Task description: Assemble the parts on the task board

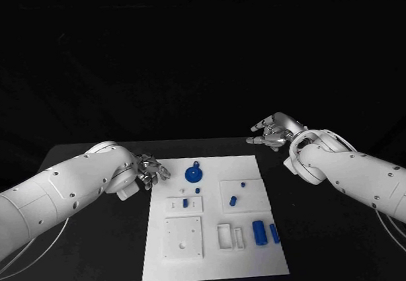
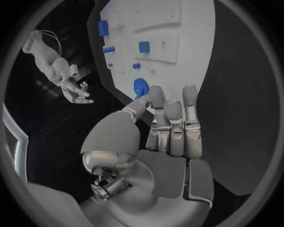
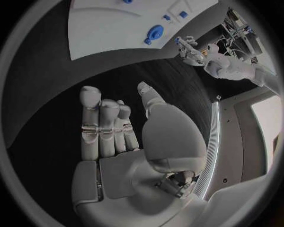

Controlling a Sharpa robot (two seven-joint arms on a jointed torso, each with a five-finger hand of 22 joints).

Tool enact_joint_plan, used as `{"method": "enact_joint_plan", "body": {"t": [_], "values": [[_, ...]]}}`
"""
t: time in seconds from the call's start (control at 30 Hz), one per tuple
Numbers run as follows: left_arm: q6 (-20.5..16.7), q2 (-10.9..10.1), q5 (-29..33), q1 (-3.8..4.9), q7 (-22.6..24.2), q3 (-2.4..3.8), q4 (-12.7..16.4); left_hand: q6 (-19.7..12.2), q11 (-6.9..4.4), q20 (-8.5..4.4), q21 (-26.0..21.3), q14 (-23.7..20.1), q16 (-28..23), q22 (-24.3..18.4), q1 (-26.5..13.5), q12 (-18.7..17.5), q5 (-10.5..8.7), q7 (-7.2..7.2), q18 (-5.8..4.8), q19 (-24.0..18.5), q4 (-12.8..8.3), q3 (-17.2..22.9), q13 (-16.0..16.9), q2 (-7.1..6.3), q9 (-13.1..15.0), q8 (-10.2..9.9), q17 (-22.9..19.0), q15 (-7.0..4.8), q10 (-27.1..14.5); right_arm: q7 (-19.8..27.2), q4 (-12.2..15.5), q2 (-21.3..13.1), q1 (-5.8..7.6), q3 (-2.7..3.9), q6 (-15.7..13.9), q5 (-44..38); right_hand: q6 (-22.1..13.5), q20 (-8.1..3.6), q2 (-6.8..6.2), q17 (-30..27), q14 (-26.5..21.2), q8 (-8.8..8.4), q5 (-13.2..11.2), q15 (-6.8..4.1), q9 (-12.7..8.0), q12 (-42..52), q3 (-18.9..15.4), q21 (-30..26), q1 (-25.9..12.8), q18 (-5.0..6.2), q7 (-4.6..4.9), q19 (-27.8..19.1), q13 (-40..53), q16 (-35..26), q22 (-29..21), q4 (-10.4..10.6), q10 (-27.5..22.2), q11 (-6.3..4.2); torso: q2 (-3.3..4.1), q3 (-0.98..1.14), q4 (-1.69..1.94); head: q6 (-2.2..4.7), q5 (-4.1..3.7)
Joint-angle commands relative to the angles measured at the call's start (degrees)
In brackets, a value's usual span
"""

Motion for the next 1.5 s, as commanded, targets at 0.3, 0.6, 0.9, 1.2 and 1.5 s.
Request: {"method": "enact_joint_plan", "body": {"t": [0.3, 0.6, 0.9, 1.2, 1.5], "values": [[-1.78, -4.50, 1.24, 0.04, -3.90, -1.10, 9.58, 6.06, -0.24, 0.65, 0.60, 1.20, 0.00, 1.18, -2.36, -0.64, 0.41, -4.78, 1.38, 0.33, -1.45, 2.40, 0.31, 1.23, -0.46, 0.15, 0.59, -0.03, 1.29, 0.14, -0.33, -0.12, -0.22, 0.02, 1.17, 0.01, 0.40, -0.23, 0.31, 0.00, 0.04, 0.05, 0.29, -0.30, 0.08, -0.20, 0.43, 0.09, -0.26, 0.97, -0.07, 2.49, 0.04, -0.18, 3.23, -0.27, -0.04, 0.13, -0.34, 0.03, 0.28, -0.84, 0.04], [-4.66, -6.28, -2.75, -0.05, -5.90, -4.09, 15.20, 7.15, -0.40, 0.90, 0.88, 1.96, -0.21, 1.13, -3.72, -0.96, 0.30, -5.12, 1.80, 0.74, -1.40, 2.68, 0.74, 1.61, -0.61, 0.15, 1.19, -0.13, 2.33, 0.20, -0.54, 0.00, -0.46, 0.02, 1.36, 0.05, 0.44, -0.24, 0.41, 0.03, 0.06, 0.05, 0.81, -0.31, 0.08, -0.18, 0.59, 0.20, -0.38, 0.95, -0.07, 2.52, 0.06, -0.16, 3.26, -0.55, -0.03, 0.12, -0.56, 0.09, 0.48, -1.28, 0.22], [-6.64, -6.53, -6.36, -0.53, -6.72, -5.88, 17.22, 7.87, -0.37, 0.99, 1.18, 2.51, -0.39, 1.15, -4.18, -0.99, 0.39, -5.28, 2.00, 1.05, -1.43, 2.84, 1.32, 1.60, -0.49, 0.18, 1.80, -0.23, 2.92, 0.23, -0.63, 0.02, -0.62, 0.02, 1.42, 0.09, 0.45, -0.24, 0.44, 0.05, 0.07, 0.04, 1.07, -0.32, 0.07, -0.18, 0.67, 0.19, -0.42, 0.95, -0.08, 2.52, 0.07, -0.14, 3.26, -0.70, -0.03, 0.11, -0.49, 0.12, 0.44, -1.35, 0.34], [-7.76, -5.88, -7.66, -1.31, -6.72, -6.22, 17.35, 8.02, -0.38, 1.22, 1.37, 2.75, -0.63, 1.16, -4.49, -1.05, 0.45, -5.31, 2.28, 1.12, -1.65, 3.18, 1.68, 1.59, -0.48, 0.15, 2.28, -0.21, 3.03, 0.26, -0.68, 0.03, -0.70, 0.02, 1.44, 0.09, 0.45, -0.24, 0.46, 0.01, 0.05, 0.04, 1.19, -0.32, 0.07, -0.19, 0.69, 0.14, -0.49, 0.95, -0.07, 2.51, 0.08, -0.19, 3.25, -0.75, -0.04, 0.11, -0.38, 0.08, 0.35, -1.45, 0.35], [-8.05, -5.05, -7.96, -1.69, -6.61, -6.25, 16.49, 8.23, -0.47, 1.26, 1.58, 3.05, -0.68, 1.17, -4.60, -0.87, 0.54, -5.39, 2.41, 1.22, -1.87, 3.42, 1.90, 1.57, -0.36, 0.18, 2.71, -0.26, 3.14, 0.28, -0.70, 0.03, -0.75, 0.02, 1.44, 0.11, 0.45, -0.24, 0.46, 0.01, 0.05, 0.04, 1.19, -0.32, 0.07, -0.19, 0.69, 0.14, -0.49, 0.95, -0.07, 2.51, 0.08, -0.19, 3.25, -0.75, -0.04, 0.11, -0.41, 0.11, 0.37, -1.52, 0.27]]}}
